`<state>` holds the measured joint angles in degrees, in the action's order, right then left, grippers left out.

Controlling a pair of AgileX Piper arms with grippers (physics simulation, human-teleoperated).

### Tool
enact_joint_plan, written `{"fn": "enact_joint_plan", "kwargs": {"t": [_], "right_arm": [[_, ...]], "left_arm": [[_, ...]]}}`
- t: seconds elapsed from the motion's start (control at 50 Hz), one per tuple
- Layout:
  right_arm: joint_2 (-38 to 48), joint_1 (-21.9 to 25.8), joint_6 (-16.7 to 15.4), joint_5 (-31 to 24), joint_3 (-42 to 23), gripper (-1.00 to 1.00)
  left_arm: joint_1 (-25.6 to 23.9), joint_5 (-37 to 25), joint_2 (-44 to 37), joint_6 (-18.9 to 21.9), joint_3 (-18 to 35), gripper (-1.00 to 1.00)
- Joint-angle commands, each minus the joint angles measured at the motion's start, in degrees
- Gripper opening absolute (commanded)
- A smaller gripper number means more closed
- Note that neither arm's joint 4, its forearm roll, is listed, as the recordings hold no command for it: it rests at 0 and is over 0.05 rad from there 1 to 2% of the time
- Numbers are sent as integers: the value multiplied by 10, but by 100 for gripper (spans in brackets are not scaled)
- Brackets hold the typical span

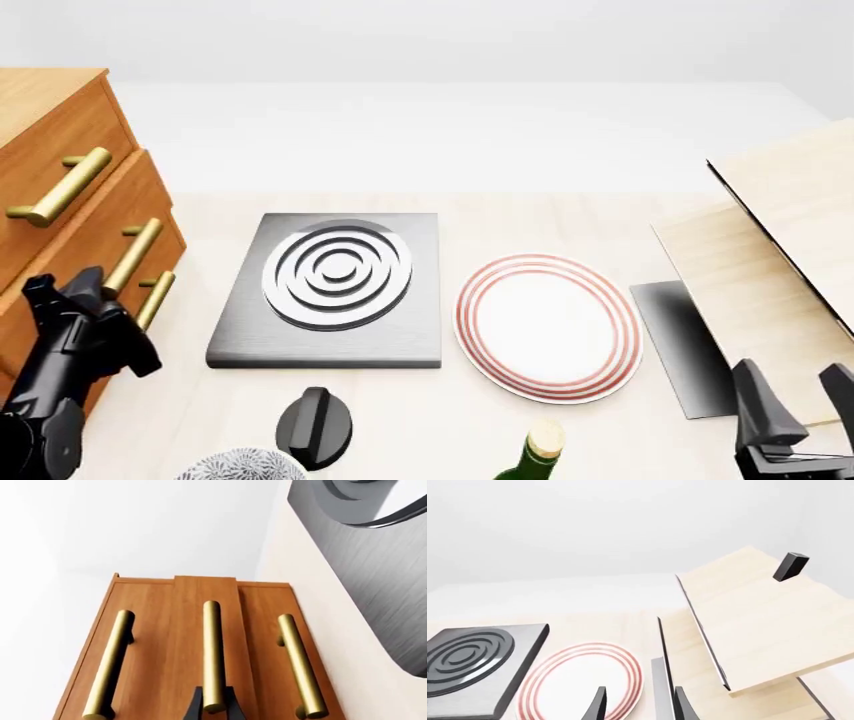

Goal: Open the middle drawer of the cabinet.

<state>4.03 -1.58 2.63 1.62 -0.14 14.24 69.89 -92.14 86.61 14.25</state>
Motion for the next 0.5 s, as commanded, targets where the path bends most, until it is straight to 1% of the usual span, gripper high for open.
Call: {"fn": "enact_joint_plan", "kwargs": {"t": [0.02, 0.28, 0.5], "right_arm": [[0, 4, 2, 3, 0, 100], [-17, 8, 3, -10, -1, 100], [-19, 12, 2, -11, -1, 100]], "left_arm": [[-58, 0, 1, -5, 14, -100], [-83, 0, 27, -4, -6, -100], [-105, 0, 25, -5, 2, -100]]}}
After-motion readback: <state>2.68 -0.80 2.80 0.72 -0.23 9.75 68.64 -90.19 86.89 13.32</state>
